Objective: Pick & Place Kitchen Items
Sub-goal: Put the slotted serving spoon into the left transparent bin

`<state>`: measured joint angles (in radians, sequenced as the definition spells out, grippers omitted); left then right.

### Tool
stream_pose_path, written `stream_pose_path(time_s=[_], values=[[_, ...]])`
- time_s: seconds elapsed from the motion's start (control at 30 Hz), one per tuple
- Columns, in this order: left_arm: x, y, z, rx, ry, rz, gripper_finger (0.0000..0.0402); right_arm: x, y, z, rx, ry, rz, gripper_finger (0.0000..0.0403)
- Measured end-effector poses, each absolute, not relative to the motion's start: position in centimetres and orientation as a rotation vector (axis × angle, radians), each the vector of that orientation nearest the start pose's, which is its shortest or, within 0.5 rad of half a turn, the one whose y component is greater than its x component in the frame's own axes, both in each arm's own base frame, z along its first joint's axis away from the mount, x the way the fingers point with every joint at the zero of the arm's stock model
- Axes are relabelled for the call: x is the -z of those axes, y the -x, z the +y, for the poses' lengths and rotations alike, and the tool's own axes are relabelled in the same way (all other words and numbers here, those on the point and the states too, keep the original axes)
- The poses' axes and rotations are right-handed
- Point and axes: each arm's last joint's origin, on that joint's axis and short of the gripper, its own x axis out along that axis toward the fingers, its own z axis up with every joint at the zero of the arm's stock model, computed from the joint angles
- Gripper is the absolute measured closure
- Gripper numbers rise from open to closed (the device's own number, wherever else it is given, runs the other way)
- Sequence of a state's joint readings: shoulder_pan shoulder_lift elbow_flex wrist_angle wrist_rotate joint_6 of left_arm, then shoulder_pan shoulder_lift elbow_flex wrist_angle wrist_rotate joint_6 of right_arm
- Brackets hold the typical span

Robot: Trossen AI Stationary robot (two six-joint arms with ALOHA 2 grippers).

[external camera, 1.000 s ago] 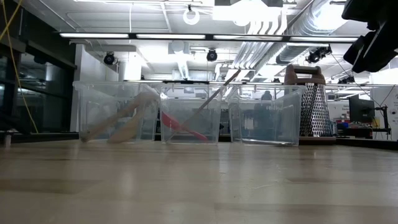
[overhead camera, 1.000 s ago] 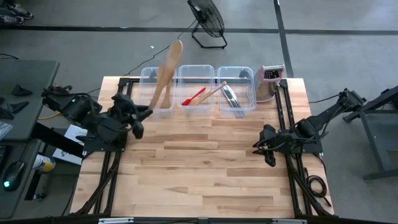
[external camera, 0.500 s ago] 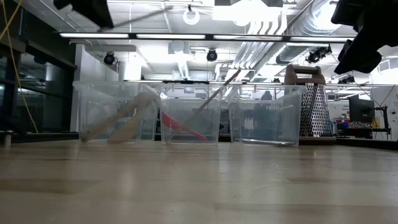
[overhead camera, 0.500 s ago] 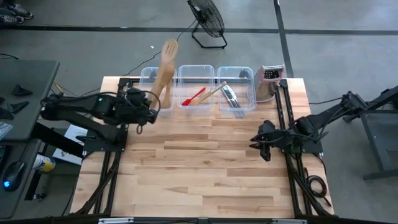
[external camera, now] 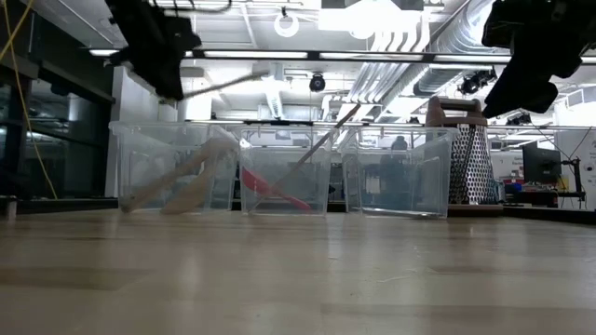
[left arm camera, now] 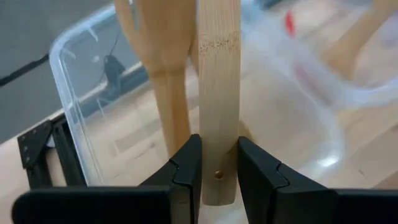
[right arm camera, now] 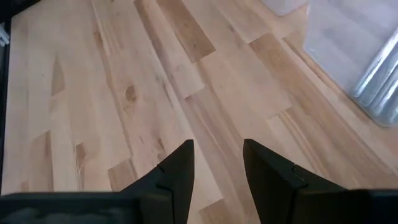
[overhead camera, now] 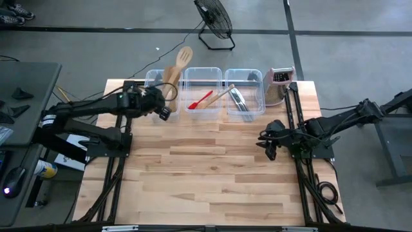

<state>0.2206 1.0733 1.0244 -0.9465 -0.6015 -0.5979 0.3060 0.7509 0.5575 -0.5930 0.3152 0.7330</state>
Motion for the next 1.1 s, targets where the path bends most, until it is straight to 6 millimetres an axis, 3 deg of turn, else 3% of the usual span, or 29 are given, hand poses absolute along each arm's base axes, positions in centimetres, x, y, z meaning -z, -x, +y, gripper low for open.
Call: stream_pose_path(time_s=[0.57, 1.1], values=[[-26.3, -19.9, 13.4, -1.003, 0.374, 0.936, 0.0331, -22.8, -14.4, 2.5, 0.347, -0.483, 0.687, 0.0272], [-22.3, -21.7, 15.4, -0.962, 0.382, 1.122, 0.0331, -22.8, -14.5, 1.8, 0.39, -0.498, 0.677, 0.0272]])
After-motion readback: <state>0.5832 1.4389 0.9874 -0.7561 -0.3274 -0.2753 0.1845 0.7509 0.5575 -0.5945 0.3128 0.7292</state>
